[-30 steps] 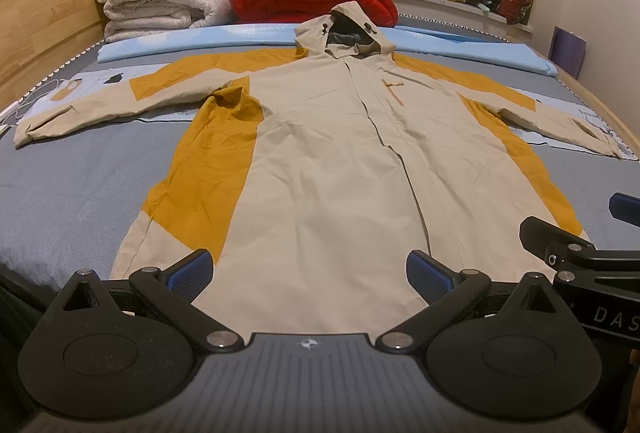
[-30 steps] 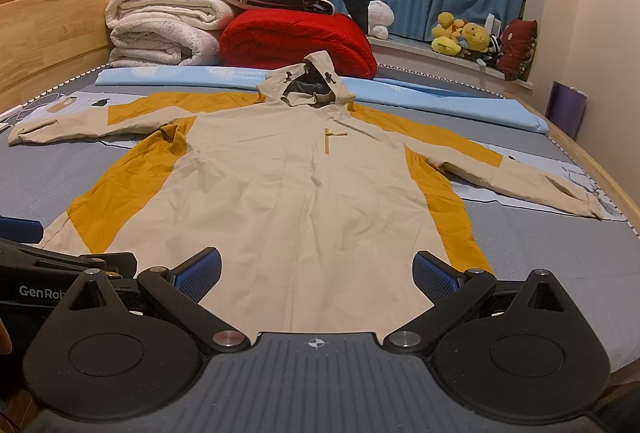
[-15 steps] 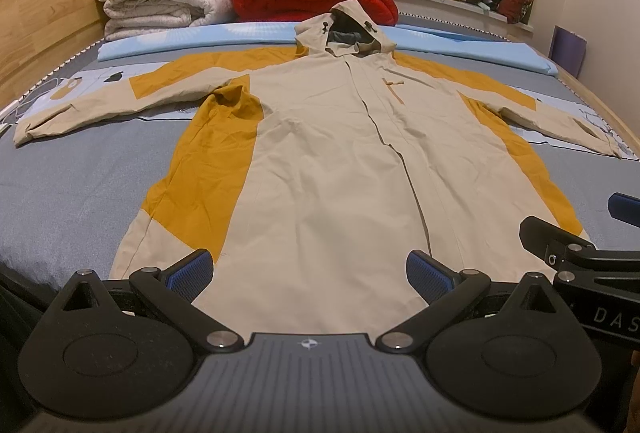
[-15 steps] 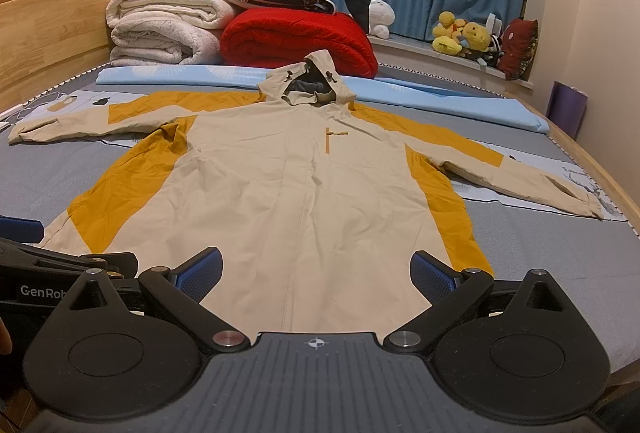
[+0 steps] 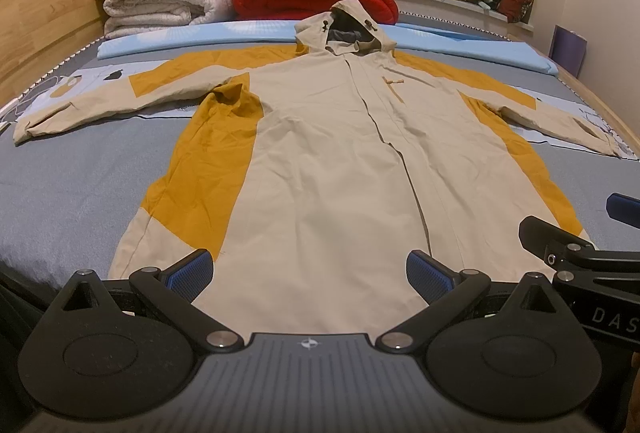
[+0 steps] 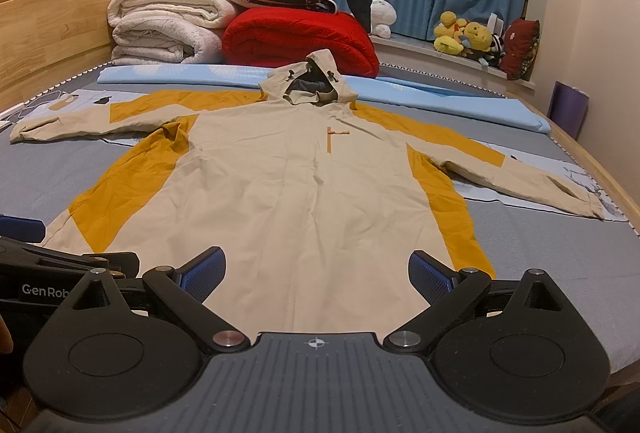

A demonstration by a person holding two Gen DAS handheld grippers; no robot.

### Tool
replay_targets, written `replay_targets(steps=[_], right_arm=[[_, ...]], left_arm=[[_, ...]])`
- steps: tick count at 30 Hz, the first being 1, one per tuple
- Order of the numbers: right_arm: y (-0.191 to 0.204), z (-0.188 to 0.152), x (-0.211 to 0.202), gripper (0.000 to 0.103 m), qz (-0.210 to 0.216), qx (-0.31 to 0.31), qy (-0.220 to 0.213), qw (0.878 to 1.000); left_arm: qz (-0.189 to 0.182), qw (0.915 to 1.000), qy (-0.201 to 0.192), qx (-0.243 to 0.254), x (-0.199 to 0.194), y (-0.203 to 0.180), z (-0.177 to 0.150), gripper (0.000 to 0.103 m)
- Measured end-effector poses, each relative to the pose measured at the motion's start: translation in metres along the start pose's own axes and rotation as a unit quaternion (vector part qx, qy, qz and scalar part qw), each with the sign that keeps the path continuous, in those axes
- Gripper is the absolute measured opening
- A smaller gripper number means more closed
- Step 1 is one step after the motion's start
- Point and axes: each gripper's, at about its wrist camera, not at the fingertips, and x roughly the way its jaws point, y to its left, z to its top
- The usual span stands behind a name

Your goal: Fold large clothes

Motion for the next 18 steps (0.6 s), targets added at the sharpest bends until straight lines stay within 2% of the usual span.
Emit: replay_targets(steps=[10,12,18], right_arm=[[0.000,0.000,0.000,0.094,-0.006,-0.004,-0.003,1.000],[-0.004,0.000,0.002,0.088,-0.025,-0.002,-0.012,1.000],[-0.062,0.011,0.030,0.086,-0.093,0.038,-0.011,0.995]], left_arm=[[0.000,1.0000,-0.004,0.001,0.005,0.003,0.000,0.103],[0.003,1.0000,-0.001,0.002,0.012,0.010,0.005,0.103],[0.046,0.9987,-0.022,-0.002,0.060,0.058,0.038,0.103]])
